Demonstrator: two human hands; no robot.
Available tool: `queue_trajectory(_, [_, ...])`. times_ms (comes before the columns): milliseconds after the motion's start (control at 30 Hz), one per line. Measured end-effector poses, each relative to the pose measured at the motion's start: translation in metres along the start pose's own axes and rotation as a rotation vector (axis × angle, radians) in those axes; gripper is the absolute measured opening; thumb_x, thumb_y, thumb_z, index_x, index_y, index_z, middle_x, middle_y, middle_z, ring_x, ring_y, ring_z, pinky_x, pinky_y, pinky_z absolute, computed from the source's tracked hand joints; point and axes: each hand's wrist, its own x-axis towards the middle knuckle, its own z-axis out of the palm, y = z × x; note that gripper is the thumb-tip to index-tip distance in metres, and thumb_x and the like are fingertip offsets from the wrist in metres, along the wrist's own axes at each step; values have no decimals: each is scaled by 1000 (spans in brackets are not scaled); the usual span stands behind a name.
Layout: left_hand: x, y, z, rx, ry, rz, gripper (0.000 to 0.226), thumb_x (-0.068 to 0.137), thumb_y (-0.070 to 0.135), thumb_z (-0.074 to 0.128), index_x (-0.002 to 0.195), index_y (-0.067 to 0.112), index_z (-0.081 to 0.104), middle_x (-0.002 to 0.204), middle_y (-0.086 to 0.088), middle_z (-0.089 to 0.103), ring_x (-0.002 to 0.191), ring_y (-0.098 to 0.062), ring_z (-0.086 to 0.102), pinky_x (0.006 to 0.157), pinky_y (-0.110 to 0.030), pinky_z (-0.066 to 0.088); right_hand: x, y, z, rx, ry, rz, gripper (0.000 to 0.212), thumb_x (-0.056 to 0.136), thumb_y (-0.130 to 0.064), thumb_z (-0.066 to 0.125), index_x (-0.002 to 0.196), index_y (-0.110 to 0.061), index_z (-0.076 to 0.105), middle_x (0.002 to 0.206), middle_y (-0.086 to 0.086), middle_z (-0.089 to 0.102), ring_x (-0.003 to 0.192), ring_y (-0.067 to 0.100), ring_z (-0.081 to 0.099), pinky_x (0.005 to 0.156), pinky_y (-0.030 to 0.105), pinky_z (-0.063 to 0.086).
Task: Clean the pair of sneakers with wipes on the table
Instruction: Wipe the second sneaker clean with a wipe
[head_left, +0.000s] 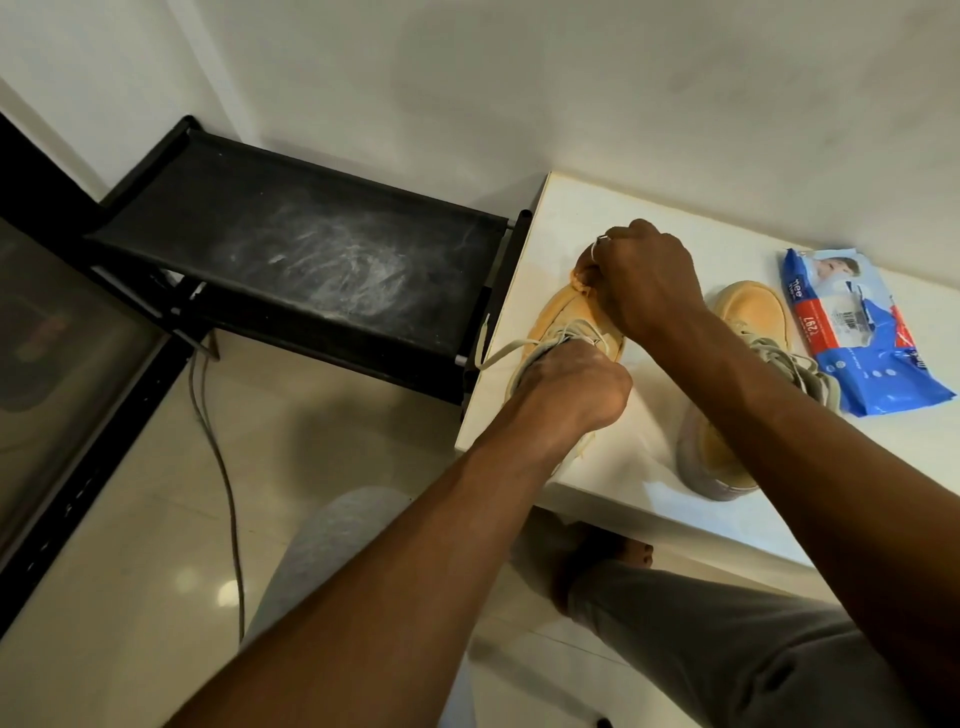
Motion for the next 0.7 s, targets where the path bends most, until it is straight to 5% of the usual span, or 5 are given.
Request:
queue_trajectory(167, [-3, 2, -1, 33, -7, -16, 31, 105, 18, 42, 127, 1, 57, 127, -17, 61, 116, -30, 59, 97, -38, 49, -3, 5, -3, 20, -27, 126, 19, 87, -17, 58, 98, -13, 73, 97, 10, 69, 96, 36, 58, 70, 40, 49])
queue_trajectory(700, [7, 2, 1, 87, -44, -44, 26, 103, 13, 40, 117, 1, 57, 126, -15, 59, 110, -27, 58, 90, -35, 48, -6, 6, -21, 198, -260, 507, 20, 77, -22, 73, 90, -7, 67, 89, 12, 65, 75, 32, 58, 67, 33, 47])
